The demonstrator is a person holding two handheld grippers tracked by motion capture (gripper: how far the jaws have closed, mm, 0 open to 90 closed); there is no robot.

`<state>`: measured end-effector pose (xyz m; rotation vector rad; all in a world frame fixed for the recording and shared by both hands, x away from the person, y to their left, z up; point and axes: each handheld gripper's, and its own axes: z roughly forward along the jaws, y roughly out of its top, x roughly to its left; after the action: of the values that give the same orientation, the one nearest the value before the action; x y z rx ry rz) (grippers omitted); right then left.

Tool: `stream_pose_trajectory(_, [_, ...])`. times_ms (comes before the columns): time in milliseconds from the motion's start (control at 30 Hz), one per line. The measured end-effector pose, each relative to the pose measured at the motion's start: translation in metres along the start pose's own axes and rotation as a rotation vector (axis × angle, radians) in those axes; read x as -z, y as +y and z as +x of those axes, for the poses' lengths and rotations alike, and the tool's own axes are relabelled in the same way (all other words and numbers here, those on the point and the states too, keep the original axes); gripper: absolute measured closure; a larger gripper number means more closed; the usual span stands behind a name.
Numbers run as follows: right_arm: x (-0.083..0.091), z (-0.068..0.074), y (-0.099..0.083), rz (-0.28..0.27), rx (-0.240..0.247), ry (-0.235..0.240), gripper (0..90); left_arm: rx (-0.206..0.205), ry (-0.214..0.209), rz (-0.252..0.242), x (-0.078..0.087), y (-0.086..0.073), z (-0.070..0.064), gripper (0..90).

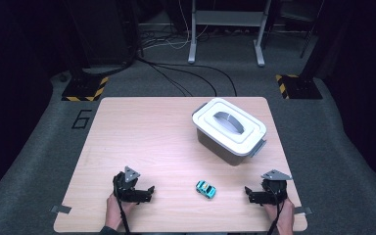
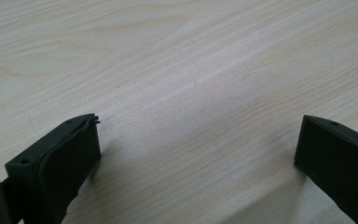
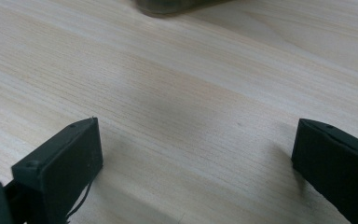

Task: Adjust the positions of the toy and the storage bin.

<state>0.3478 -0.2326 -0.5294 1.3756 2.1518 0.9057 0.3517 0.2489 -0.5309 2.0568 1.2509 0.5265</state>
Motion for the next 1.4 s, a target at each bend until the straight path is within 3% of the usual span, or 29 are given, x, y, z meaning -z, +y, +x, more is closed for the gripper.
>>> stream_pose_trajectory(600, [0.000, 0.000, 0.000, 0.002, 0.001, 0.000, 1.1, -0.014, 0.023, -0.012, 0.001, 0.000, -0.010, 0.0])
stream_pose_trajectory(867, [0.000, 0.000, 0.000, 0.000, 0.000, 0.000, 1.1, -0.042, -0.001, -0.010, 0.005, 0.011, -0.024, 0.0])
stream_pose_trajectory(967, [0.000, 0.000, 0.000, 0.000, 0.000, 0.000, 1.0, -0.040, -0.029, -0.020, 0.009, 0.020, -0.029, 0.0])
stream_pose_trajectory(1300, [0.000, 0.000, 0.000, 0.000, 0.000, 0.000, 1.0, -0.081, -0.030, -0.017, 0.010, 0.039, -0.049, 0.0])
stream_pose_trajectory(1400, [0.000, 0.000, 0.000, 0.001, 0.000, -0.002, 0.8, -0.076, -0.028, -0.020, 0.009, 0.043, -0.053, 0.0])
